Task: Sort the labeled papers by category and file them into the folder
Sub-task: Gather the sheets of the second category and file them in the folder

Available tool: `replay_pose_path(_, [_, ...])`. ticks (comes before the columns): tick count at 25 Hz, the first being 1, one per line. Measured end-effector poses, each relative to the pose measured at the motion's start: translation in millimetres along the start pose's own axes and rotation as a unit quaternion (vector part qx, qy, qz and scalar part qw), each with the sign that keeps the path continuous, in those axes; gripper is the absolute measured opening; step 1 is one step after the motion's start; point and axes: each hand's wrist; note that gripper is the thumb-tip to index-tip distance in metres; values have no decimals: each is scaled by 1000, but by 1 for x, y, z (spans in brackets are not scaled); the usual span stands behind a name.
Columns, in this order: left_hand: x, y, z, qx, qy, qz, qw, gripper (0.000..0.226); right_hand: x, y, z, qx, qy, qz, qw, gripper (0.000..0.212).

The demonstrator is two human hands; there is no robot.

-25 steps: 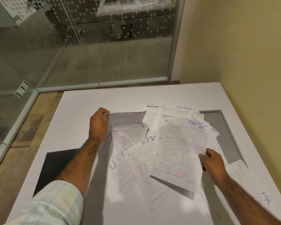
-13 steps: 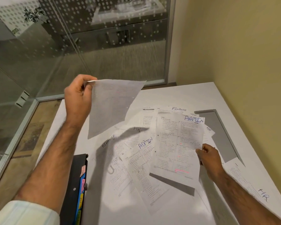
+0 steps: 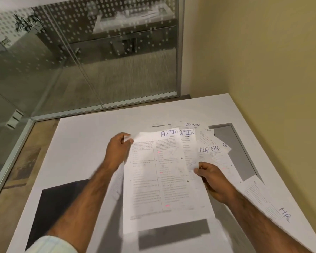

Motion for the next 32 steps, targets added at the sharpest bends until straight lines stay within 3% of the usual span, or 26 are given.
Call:
replay_pose_path(3, [-20,-12,17,5,32,31,999,6,-3,-8,8,-26,-19,-57,998,18])
replay_pose_path(4, [-25,-14,28,-28,63,77,995,14,-4,-12,12,-34,-22,-64,997,17])
replay_pose_path(5, [-30,-16,42,-93,112,145,979,24,-3,-15,14,-40,-25,-68,997,16])
replay_pose_path(7, [-50,-19,74,-245,226,261,906,37,0,-21,17,-44,-37,-66,996,14])
replay_pose_path(9, [-77,-25,99,-302,262,298,867,34,9,-26,18,-41,-45,-43,997,18])
replay_pose_path(13, [-106,-51,115,-259,237,273,895,34,20,-20,19,54,-62,41,996,40])
replay_pose_path(17, [-90,-53,115,-230,210,292,904,34,39,-13,15,-49,-45,124,990,25])
replay_pose_path(20, [-91,-60,108,-194,199,202,939,23,53,-7,11,-7,-31,138,990,33])
replay_pose_path(24, [-128,-66,78,-29,193,4,981,20,49,25,11,124,-9,109,986,22])
replay_pose_path(29, [-156,-78,46,41,162,-216,962,94,33,71,27,192,-19,114,975,26])
replay_pose_path(32, [-168,-88,32,71,165,-318,931,104,33,80,37,206,-34,114,971,27])
Point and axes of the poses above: each hand's wrist, its own z-axis away from the middle knuckle, its own y-axis out of the back of the hand, x = y × z, and after that the axes turned 13 degrees about y, right-handed
